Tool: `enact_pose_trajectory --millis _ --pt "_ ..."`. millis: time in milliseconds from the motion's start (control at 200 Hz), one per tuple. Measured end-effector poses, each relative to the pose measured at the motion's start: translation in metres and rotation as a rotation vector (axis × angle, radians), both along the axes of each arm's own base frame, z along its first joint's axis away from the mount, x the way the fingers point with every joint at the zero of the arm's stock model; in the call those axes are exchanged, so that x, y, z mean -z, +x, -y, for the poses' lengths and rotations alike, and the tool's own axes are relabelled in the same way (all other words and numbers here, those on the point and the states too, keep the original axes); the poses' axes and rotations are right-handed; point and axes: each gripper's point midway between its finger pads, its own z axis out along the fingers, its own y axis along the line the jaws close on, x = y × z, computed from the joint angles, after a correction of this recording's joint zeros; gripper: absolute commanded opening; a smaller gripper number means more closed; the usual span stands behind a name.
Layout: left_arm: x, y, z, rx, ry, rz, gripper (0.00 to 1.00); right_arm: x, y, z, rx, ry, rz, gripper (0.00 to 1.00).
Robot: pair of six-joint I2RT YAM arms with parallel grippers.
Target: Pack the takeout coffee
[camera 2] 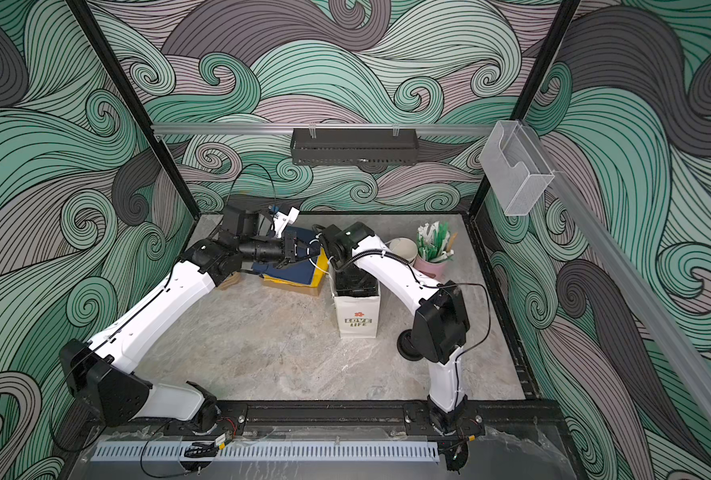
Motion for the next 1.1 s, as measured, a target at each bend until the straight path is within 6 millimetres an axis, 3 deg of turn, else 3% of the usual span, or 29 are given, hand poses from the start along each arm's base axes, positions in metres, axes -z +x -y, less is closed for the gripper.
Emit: enact_pose_trajectory --millis 560,1101 --pt "0.003 0.000 0.000 0.000 0.003 -0.006 0.00 0.001 0.003 -0.001 -0.022 0.017 0.020 0.61" --pt "0.009 0.000 -0.001 -0.007 0.015 -0.015 0.00 -0.011 0.000 0.002 -0.006 0.019 0.023 0.61"
